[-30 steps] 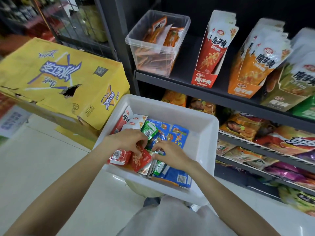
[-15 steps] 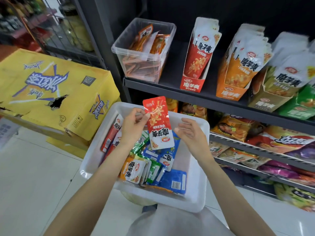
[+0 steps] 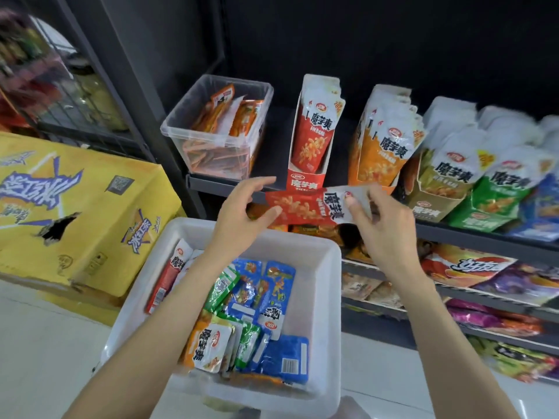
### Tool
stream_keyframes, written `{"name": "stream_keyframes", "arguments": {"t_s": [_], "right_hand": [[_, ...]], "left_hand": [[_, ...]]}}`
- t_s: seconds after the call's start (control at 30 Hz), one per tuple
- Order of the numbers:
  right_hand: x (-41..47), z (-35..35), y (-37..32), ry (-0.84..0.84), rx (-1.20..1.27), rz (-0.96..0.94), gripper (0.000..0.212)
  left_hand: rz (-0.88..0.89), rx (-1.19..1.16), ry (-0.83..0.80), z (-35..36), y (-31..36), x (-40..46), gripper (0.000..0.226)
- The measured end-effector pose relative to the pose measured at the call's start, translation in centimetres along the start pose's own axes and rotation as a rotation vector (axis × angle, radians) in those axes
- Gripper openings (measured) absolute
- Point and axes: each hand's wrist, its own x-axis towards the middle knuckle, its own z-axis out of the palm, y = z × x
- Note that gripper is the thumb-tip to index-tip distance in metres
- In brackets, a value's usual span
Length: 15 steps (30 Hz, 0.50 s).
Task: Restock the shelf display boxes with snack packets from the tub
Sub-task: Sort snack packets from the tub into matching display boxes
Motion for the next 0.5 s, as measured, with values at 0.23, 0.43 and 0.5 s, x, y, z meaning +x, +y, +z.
{"name": "stream_keyframes", "arguments": {"t_s": [0.23, 0.43, 0.5], "right_hand": [[9.9, -2.4, -0.2, 0.25, -0.17, -0.095, 0.03], [17.0, 1.2, -0.2, 0.046, -0.508, -0.201, 0.03], [18.0, 2.8, -0.2, -0.066, -0.612, -0.183, 0.033]], "left_hand": [[0.184, 0.423, 0.013, 2.7, 0.5, 8.1, 0.038], [0.184, 0.515, -0.022, 3.5, -0.5, 9.3, 0.018], [0.177, 0.505, -0.01, 3.5, -0.4, 9.1, 0.017]]}}
